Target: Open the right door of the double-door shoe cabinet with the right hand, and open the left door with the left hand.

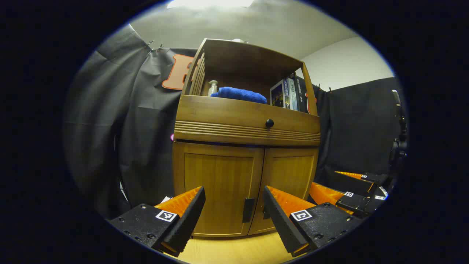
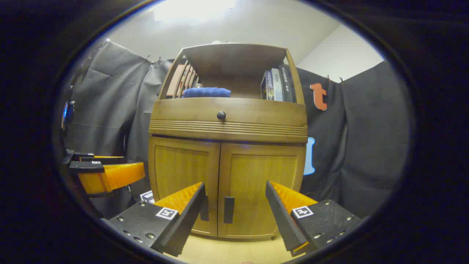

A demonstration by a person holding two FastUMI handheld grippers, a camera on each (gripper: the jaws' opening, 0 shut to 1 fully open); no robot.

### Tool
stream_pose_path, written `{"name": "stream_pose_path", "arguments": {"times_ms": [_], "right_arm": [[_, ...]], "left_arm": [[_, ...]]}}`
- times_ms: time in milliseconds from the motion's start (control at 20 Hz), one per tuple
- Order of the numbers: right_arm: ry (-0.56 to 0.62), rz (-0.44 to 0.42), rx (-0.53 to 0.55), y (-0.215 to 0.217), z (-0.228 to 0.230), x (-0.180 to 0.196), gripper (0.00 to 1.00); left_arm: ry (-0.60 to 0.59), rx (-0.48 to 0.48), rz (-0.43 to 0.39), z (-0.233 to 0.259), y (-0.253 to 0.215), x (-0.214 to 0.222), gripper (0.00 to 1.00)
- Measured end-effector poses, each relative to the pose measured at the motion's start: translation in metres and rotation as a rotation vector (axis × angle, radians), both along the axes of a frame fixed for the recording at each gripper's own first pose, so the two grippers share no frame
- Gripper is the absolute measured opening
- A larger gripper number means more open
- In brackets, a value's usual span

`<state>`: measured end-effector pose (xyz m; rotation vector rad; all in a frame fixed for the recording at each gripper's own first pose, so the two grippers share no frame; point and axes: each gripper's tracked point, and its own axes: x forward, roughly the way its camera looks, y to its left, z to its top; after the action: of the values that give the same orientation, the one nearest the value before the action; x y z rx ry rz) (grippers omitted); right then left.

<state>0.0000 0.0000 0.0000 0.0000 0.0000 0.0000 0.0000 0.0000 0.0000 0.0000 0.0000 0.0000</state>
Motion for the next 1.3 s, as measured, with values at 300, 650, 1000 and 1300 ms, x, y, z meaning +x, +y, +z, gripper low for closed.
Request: {"name": "stream_pose_path", "arguments": {"times_ms": [300, 650, 1000, 1300], "right_arm": [[0.064, 0.021, 0.025, -0.011, -0.017, 0.004, 0.98], [0.090, 0.024, 0.059, -0.012, -0.026, 0.009, 0.98], [0.136, 0.014, 0.050, -0.017, -0.051, 0.031, 0.97], [0.288, 0.104, 0.014, 0.015, -0.122, 0.078, 0.98]], "left_arm": [[-0.006, 0.035, 0.028, 0.000, -0.013, 0.004, 0.97], [0.012, 0.029, 0.046, -0.006, -0.015, 0.010, 0.97], [0.000, 0.029, 0.067, -0.001, -0.011, 0.012, 0.97], [-0.003, 0.097, 0.188, 0.001, 0.032, -0.011, 0.97]]}}
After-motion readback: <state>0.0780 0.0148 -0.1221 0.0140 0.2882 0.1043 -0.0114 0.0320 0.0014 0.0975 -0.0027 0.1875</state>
